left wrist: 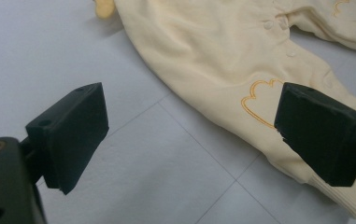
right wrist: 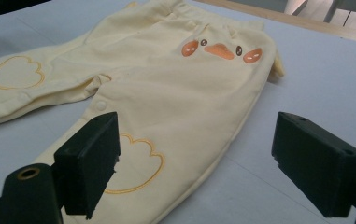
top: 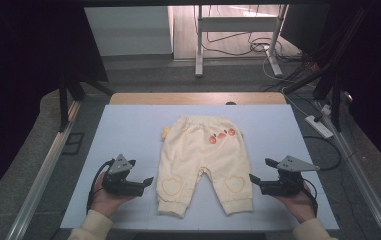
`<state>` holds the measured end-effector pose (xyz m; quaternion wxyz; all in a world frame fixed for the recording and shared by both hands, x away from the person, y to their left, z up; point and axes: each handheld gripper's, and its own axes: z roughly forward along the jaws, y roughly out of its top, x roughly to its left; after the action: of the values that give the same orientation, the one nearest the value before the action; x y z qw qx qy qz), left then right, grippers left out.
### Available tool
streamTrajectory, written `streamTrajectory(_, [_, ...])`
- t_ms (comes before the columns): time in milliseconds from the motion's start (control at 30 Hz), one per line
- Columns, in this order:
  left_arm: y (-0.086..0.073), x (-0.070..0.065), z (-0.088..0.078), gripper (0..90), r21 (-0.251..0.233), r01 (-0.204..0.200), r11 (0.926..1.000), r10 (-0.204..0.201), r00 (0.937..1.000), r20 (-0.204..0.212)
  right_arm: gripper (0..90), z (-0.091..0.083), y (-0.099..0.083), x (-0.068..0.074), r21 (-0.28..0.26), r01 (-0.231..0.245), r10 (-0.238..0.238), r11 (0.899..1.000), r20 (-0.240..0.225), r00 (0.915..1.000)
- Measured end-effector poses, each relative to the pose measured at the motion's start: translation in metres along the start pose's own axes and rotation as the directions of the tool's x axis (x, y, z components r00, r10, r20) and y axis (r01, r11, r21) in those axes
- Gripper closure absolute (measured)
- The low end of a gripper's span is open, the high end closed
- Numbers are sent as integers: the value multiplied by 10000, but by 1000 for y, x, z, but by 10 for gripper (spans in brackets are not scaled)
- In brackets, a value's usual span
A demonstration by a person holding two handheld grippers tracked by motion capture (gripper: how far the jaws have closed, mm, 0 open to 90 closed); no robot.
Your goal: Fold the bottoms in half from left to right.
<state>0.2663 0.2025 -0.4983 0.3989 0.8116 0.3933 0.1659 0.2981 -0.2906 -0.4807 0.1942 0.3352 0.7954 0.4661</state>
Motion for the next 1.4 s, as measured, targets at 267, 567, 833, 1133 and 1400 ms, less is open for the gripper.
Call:
streamTrajectory(267, [-1, 2, 1, 98, 2, 196, 9998, -196, 9997, 156, 159, -2, -1, 1, 83, -10, 10, 10000, 51, 10000])
streamTrajectory(567, [-1, 4, 1, 99, -23, 220, 9998, -220, 9995, 222, 162, 1, -2, 3, 164, 89, -91, 9998, 123, 9999])
streamTrajectory(833, [-1, 4, 1, 102, 25, 101, 9999, -102, 9996, 252, 163, 1, -3, 2, 246, 70, -73, 9997, 129, 9999])
streamTrajectory(1133, [-2, 4, -1, 106, -117, 111, 9999, -108, 9997, 238, 165, 5, -1, 3, 247, 133, -135, 9996, 62, 9999])
streamTrajectory(1400, [-2, 4, -2, 108, -126, 107, 9999, -104, 9997, 207, 165, 8, 0, 6, 322, 252, -250, 9992, -52, 9997])
